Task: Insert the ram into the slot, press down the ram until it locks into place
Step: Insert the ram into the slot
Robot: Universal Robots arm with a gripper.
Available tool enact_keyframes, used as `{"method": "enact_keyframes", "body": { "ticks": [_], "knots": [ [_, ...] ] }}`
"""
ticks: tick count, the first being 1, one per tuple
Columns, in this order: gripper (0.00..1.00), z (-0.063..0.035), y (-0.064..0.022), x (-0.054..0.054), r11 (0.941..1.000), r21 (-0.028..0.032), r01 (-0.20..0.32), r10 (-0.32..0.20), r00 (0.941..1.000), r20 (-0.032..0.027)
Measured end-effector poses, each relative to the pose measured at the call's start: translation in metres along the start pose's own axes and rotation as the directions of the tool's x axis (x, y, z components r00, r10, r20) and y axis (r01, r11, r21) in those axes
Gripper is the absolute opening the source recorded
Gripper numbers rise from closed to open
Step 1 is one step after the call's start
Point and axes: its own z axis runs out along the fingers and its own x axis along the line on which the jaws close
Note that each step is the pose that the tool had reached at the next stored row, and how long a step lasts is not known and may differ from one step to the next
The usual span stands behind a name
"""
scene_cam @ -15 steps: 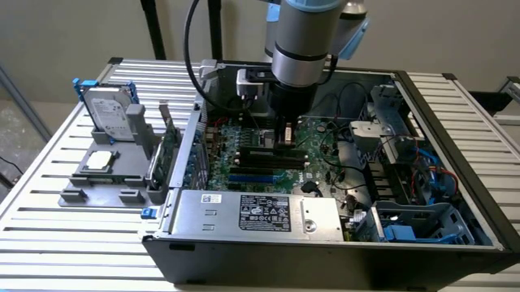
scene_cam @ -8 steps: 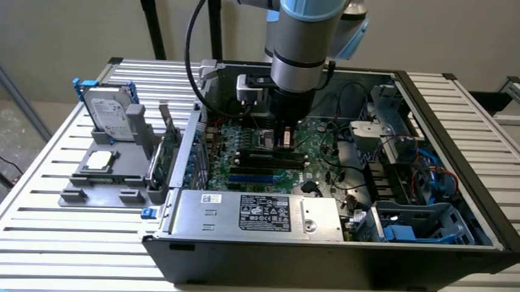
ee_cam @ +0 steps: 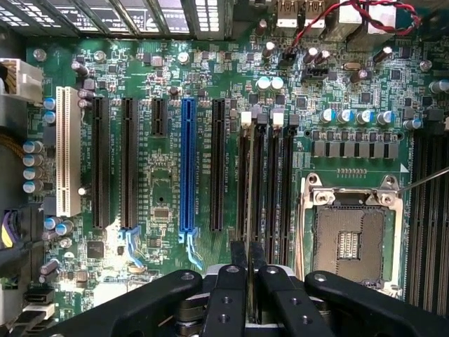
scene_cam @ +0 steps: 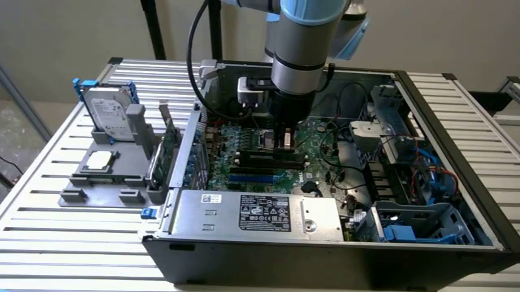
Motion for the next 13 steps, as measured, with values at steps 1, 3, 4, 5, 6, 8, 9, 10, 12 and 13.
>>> {"method": "enact_keyframes", "body": {
  "ticks": [1,3,4,5,6,8,9,10,12,13],
  "knots": [
    [0.13,0.0001,-0.0005,0.0,1.0,0.0001,0.001,-0.001,1.0,0.0002],
    [0.13,0.0001,-0.0007,0.0,1.0,0.0,0.003,-0.003,1.0,0.0],
    [0.13,0.0002,-0.0007,0.0,1.0,0.0001,0.003,-0.003,1.0,0.0],
    [0.13,0.0002,-0.0007,0.0,1.0,0.0,0.003,-0.003,1.0,0.0],
    [0.13,0.0002,-0.0008,0.0,1.0,0.0,0.004,-0.004,1.0,0.0],
    [0.13,0.0004,-0.0008,0.0001,1.0,0.0001,0.004,-0.004,1.0,0.0001],
    [0.13,0.0004,-0.0008,0.0001,1.0,0.0002,0.005,-0.005,1.0,0.0002],
    [0.13,0.0004,-0.0008,0.0003,1.0,0.0001,0.005,-0.005,1.0,0.0],
    [0.13,0.0006,-0.0008,0.0005,1.0,0.0,0.006,-0.006,1.0,-0.0005],
    [0.13,0.0008,-0.0008,0.0007,1.0,0.0,0.007,-0.007,1.0,-0.001]
  ]
}}
